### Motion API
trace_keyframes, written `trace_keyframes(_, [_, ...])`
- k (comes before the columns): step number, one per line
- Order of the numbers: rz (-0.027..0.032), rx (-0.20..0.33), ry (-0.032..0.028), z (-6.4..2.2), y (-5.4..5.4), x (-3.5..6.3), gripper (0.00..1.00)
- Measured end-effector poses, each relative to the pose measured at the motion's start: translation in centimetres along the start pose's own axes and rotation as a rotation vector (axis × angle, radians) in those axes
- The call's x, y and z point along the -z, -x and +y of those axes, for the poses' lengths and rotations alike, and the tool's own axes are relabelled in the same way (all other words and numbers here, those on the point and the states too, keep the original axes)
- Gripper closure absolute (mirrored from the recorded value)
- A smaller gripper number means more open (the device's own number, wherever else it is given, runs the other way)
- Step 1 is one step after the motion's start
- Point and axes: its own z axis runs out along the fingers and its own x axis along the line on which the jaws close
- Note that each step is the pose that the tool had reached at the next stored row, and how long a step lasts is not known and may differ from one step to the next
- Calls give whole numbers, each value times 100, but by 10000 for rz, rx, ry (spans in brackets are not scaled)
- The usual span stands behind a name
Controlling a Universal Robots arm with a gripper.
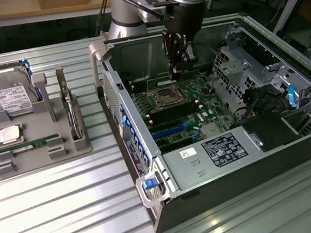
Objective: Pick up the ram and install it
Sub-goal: 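Insert the ram into the slot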
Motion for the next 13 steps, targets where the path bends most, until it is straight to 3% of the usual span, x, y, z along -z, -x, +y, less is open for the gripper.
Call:
trace_keyframes(7, [-32, 1, 2, 0, -3, 0, 87])
trace_keyframes(9, [-110, 5, 8, -1, -9, 0, 87])
trace_keyframes(10, [-293, 10, 21, -2, -24, -2, 87])
trace_keyframes(11, [-337, 10, 24, -2, -27, -1, 87])
trace_keyframes(13, [-337, 11, 25, -2, -27, -2, 87])
